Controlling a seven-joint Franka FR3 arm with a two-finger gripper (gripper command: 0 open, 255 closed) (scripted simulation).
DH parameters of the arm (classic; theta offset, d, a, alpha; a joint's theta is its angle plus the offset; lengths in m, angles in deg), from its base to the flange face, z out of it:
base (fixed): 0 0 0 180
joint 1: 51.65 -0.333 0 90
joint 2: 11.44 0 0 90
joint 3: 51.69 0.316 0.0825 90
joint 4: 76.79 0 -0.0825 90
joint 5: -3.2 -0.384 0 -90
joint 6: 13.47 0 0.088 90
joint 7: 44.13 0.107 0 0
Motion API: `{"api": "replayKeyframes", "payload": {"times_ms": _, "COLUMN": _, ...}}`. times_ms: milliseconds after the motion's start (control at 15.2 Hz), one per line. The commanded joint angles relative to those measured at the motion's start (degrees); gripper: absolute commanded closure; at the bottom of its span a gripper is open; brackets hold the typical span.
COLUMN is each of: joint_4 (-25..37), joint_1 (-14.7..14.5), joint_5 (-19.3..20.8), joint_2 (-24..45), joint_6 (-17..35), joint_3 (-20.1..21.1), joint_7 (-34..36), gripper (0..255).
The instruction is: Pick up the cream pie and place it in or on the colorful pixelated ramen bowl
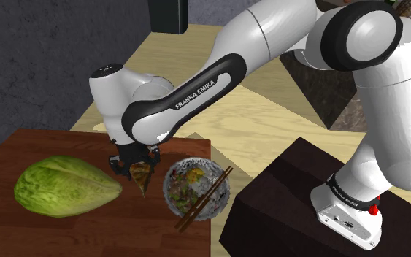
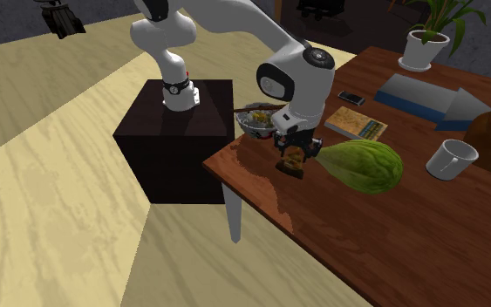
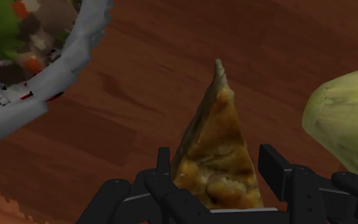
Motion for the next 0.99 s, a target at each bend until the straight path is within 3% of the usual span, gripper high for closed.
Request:
{"api": "replayKeyframes", "payload": {"times_ms": 0, "joint_4": 0.11, "joint_1": 0.10, "joint_5": -0.20, "joint_2": -0.39, "joint_6": -0.53, "joint_3": 0.15, "joint_7": -0.08, "gripper": 255}}
{"api": "replayKeyframes", "payload": {"times_ms": 924, "joint_4": 3.47, "joint_1": 1.00, "joint_5": -2.77, "joint_2": -5.32, "joint_6": -8.39, "joint_3": 2.09, "joint_7": -1.09, "gripper": 255}}
